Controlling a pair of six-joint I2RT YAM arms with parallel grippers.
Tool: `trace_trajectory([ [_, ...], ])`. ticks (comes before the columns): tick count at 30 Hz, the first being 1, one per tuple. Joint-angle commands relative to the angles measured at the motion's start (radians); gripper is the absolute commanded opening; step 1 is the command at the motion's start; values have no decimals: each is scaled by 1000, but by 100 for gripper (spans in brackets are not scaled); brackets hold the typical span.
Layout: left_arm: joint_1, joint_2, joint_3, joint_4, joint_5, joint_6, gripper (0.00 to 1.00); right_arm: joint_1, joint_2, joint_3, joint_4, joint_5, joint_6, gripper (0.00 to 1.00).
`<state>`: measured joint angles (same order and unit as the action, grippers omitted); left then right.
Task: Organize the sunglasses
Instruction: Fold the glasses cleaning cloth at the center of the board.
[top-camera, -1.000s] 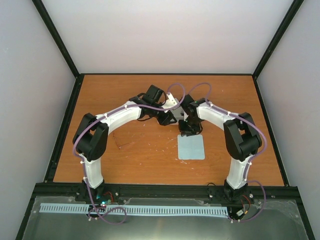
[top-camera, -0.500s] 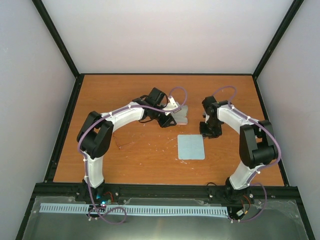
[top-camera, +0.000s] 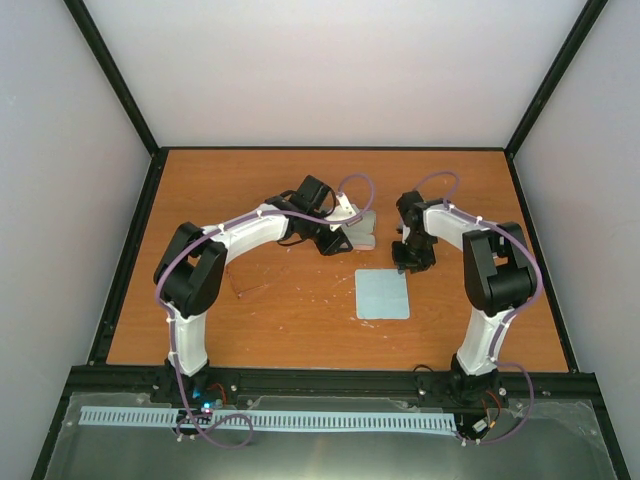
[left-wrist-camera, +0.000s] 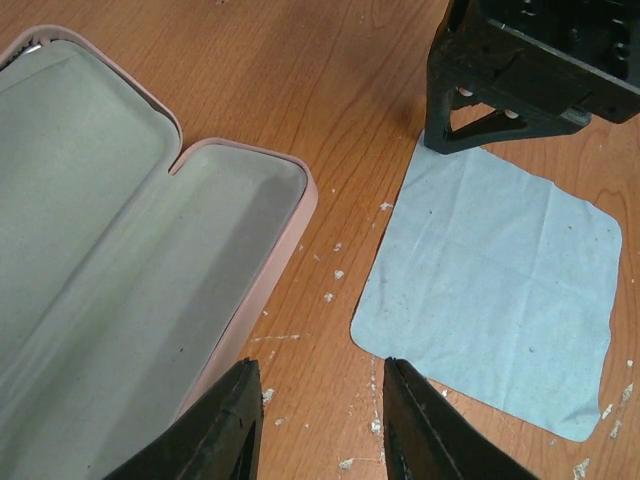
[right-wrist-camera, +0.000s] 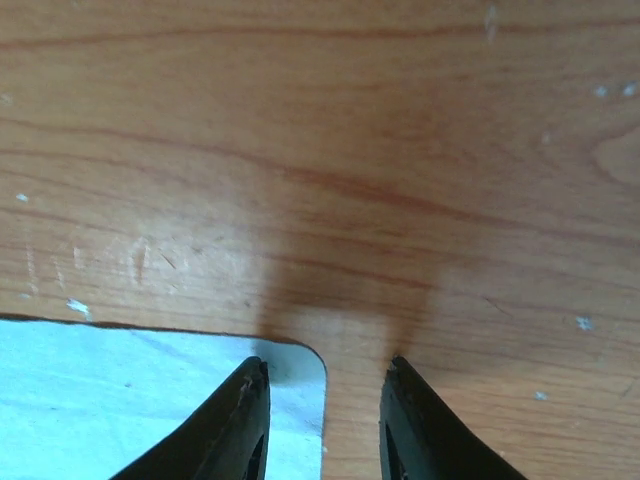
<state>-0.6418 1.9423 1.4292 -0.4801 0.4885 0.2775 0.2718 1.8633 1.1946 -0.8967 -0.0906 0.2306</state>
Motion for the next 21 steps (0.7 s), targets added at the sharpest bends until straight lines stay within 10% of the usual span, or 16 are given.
trace_trajectory([
  [1,-10,7,16,-14,-4,5,36,3,19,10,7,-10,-17,30],
  [21,-10,7,10,-5,12,-1,36,61,48,-63,35,-27,17,16],
])
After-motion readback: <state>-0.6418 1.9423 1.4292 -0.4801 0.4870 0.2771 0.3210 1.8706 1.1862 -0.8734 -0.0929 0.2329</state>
